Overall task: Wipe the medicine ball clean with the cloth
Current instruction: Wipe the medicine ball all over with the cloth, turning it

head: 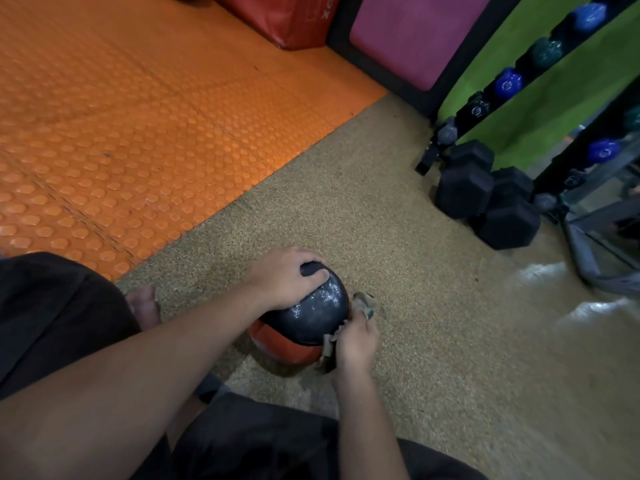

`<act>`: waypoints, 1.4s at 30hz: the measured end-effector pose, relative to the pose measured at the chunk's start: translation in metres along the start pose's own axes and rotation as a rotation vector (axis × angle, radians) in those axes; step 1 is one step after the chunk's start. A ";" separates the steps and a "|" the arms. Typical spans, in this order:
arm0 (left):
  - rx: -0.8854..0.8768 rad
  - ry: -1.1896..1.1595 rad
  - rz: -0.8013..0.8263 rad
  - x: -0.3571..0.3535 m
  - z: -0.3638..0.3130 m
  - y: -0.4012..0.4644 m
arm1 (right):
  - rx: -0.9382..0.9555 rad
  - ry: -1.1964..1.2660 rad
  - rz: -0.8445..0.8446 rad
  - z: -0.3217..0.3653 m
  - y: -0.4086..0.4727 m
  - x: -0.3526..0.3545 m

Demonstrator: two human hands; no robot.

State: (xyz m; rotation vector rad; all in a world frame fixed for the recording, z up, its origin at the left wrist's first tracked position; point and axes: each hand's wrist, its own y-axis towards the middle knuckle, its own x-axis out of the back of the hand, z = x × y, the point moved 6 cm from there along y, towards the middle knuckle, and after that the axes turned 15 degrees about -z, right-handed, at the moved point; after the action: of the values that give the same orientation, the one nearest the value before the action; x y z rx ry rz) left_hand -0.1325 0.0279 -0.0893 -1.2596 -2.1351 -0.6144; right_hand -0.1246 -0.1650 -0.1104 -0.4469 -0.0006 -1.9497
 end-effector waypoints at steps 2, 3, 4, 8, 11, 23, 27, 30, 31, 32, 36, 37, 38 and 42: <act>0.012 -0.009 -0.009 0.001 0.002 -0.001 | 0.048 -0.056 0.042 0.013 0.005 -0.003; 0.035 -0.021 -0.011 0.002 0.005 0.000 | 0.109 -0.064 0.067 0.017 -0.005 0.000; 0.060 -0.038 -0.007 0.003 0.009 0.002 | 0.187 -0.085 0.092 0.019 -0.019 0.005; 0.060 -0.065 0.032 0.006 0.011 0.006 | 0.470 -0.336 0.136 -0.006 -0.048 0.028; 0.028 -0.015 0.013 0.002 0.005 0.002 | 0.379 -0.345 0.009 -0.012 -0.008 0.023; 0.001 -0.014 0.011 0.002 0.000 -0.001 | 0.490 -0.145 -0.128 0.006 -0.029 0.035; -0.027 0.019 -0.013 -0.002 -0.002 -0.004 | 0.483 -0.199 -0.126 0.019 -0.013 0.025; 0.002 -0.026 -0.014 0.001 0.003 0.000 | 0.641 -0.255 -0.104 0.015 -0.059 0.032; 0.005 -0.036 -0.003 0.001 0.003 0.002 | 0.674 -0.244 -0.082 0.012 -0.074 0.037; 0.008 -0.042 0.006 0.000 0.004 0.003 | 0.697 -0.239 -0.058 0.009 -0.080 0.039; -0.012 -0.006 0.009 -0.004 0.002 0.002 | 0.617 -0.282 -0.070 0.021 -0.029 0.023; -0.032 0.019 0.005 -0.006 0.001 0.000 | 0.577 -0.310 -0.076 0.027 -0.012 0.016; -0.047 0.041 -0.003 -0.008 -0.001 -0.001 | 0.573 -0.337 -0.077 0.033 0.000 0.009; -0.005 0.023 -0.047 -0.007 0.004 0.001 | 0.782 -0.413 -0.071 0.044 -0.012 0.001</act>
State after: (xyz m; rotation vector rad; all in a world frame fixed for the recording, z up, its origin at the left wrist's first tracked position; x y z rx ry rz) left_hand -0.1298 0.0265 -0.0964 -1.2022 -2.1514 -0.6508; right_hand -0.1221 -0.1521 -0.0668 -0.3082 -1.0139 -1.7230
